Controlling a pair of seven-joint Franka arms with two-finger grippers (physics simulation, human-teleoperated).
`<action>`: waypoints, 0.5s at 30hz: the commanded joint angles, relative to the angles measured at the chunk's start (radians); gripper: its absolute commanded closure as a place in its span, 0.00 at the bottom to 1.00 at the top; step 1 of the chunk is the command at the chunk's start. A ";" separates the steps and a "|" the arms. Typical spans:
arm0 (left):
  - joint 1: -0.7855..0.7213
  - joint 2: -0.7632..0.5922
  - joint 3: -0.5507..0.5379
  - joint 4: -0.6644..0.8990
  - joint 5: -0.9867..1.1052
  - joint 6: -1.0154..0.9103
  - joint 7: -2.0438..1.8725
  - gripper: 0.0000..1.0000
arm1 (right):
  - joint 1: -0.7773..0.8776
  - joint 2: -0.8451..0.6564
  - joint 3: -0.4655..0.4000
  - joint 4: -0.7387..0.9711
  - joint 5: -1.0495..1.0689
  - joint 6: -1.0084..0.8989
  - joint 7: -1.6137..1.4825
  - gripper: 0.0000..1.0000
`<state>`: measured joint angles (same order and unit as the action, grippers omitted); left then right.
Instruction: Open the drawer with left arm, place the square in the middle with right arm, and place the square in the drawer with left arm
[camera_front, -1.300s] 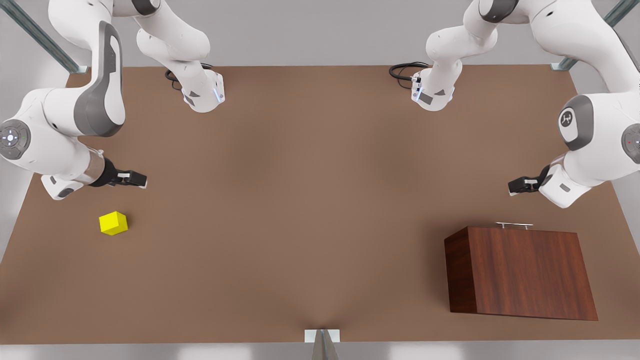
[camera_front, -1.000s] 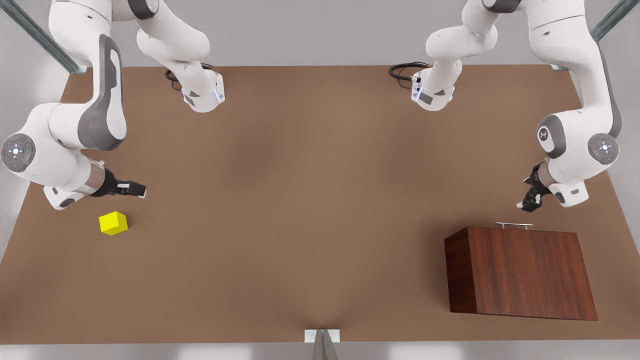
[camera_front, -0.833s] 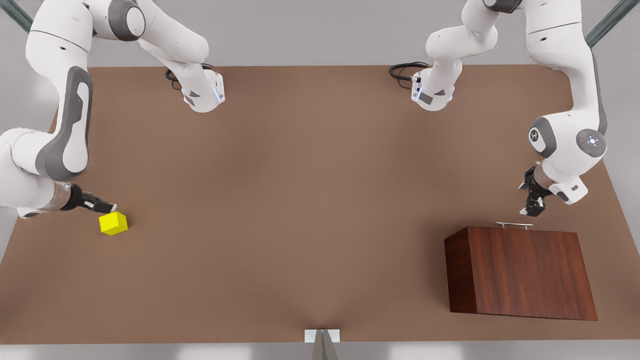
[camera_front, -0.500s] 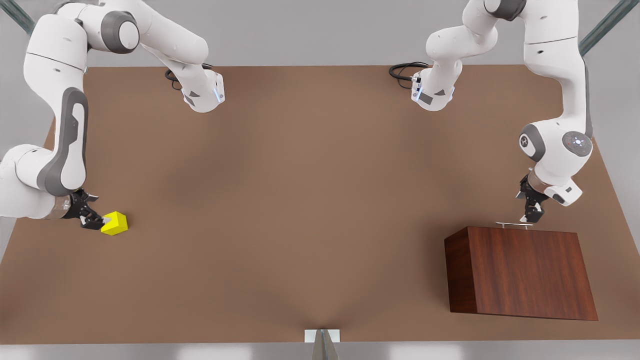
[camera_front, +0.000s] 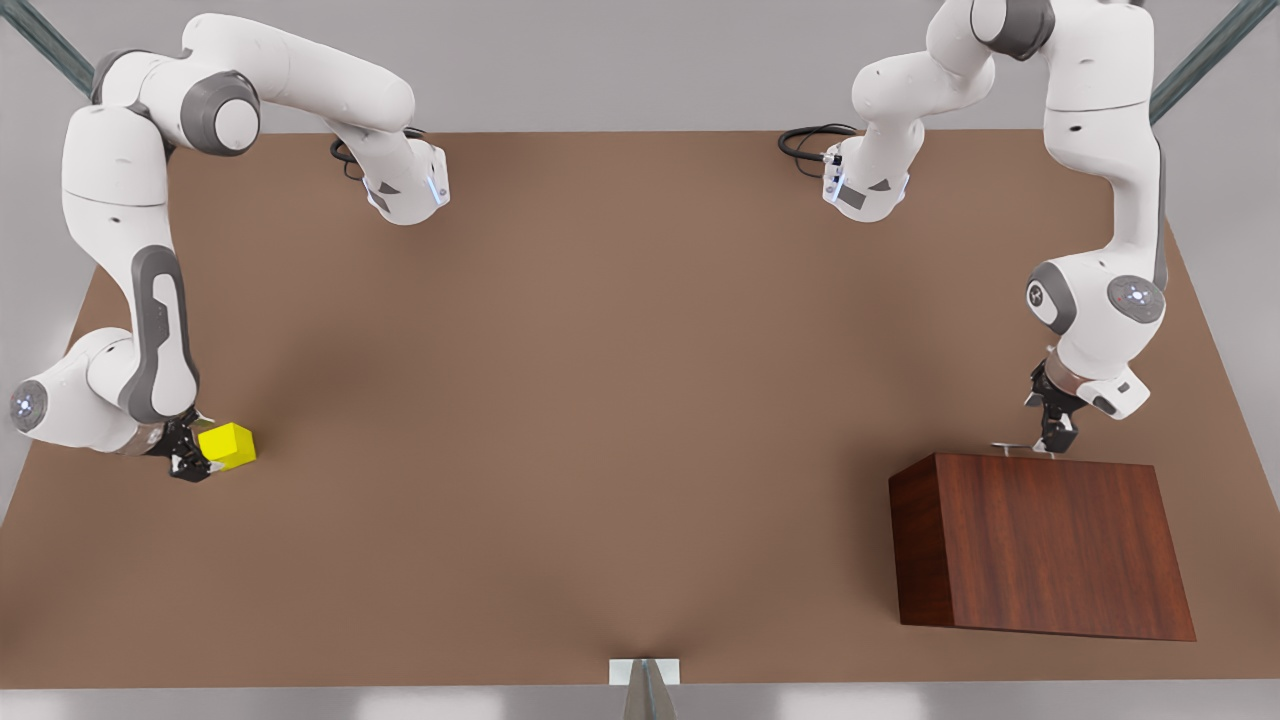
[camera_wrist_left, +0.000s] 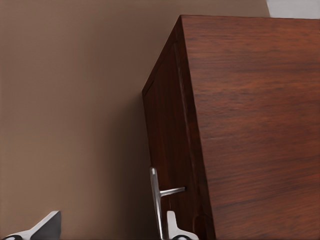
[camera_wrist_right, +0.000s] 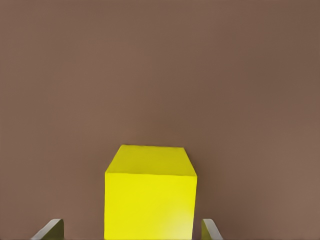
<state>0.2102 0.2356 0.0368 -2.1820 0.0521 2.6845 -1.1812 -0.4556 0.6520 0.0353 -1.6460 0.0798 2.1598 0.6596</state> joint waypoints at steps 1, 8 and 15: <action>0.000 0.002 0.000 0.001 -0.001 0.002 0.000 0.00 | 0.000 0.000 0.000 0.000 0.000 0.000 0.000 0.00; 0.000 -0.015 0.000 -0.024 0.000 -0.011 0.000 0.00 | -0.014 0.014 -0.002 -0.002 -0.025 0.026 -0.026 0.00; 0.000 -0.053 0.000 -0.067 -0.001 -0.035 -0.009 0.00 | -0.005 0.034 -0.002 -0.012 -0.026 0.026 -0.021 0.00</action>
<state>0.2102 0.1812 0.0368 -2.2529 0.0507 2.6492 -1.1932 -0.4587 0.6885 0.0337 -1.6610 0.0537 2.1873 0.6381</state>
